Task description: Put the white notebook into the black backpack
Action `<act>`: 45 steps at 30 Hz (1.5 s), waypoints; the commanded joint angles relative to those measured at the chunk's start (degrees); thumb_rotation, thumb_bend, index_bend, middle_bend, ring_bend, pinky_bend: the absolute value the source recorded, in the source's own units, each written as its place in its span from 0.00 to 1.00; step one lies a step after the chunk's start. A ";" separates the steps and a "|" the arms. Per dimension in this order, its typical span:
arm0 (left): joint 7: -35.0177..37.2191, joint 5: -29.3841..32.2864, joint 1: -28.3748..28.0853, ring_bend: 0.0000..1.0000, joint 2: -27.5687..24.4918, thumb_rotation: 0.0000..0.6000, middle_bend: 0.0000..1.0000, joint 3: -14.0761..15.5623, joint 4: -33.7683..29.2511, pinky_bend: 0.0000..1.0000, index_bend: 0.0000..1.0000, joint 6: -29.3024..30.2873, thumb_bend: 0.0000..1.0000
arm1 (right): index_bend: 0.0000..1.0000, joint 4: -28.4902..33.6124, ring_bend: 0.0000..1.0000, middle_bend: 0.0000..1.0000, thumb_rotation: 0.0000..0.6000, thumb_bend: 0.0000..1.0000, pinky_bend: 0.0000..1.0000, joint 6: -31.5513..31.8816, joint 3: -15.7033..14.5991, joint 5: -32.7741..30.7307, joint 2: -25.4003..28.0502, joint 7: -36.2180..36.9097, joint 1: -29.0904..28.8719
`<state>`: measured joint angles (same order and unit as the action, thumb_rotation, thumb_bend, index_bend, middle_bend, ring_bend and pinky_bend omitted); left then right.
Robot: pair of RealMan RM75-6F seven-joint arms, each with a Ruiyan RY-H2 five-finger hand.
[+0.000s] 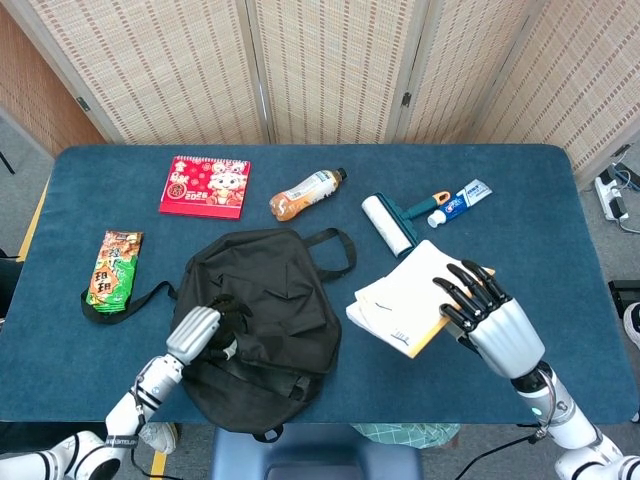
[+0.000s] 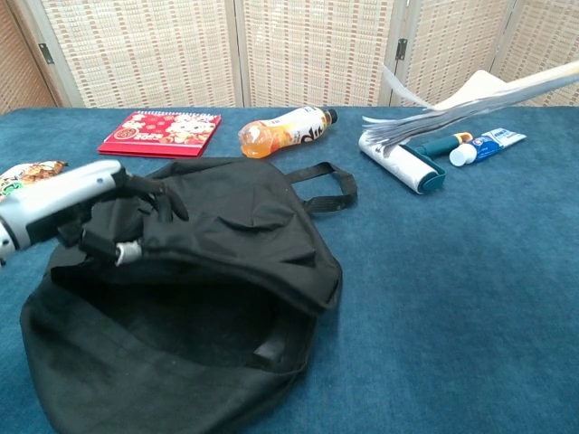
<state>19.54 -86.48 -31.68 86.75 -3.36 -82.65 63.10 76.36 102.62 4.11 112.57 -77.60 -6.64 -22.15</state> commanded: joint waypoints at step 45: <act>6.25 38.58 -7.44 0.32 -4.63 1.00 0.36 -17.48 -1.06 0.20 0.63 -24.21 0.65 | 0.65 -12.44 0.21 0.36 1.00 0.66 0.24 -19.38 -1.17 6.62 -30.90 19.41 -20.78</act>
<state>25.79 -47.92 -39.14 82.14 -20.82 -83.69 38.90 66.47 84.02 2.17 119.92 -106.47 11.76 -41.24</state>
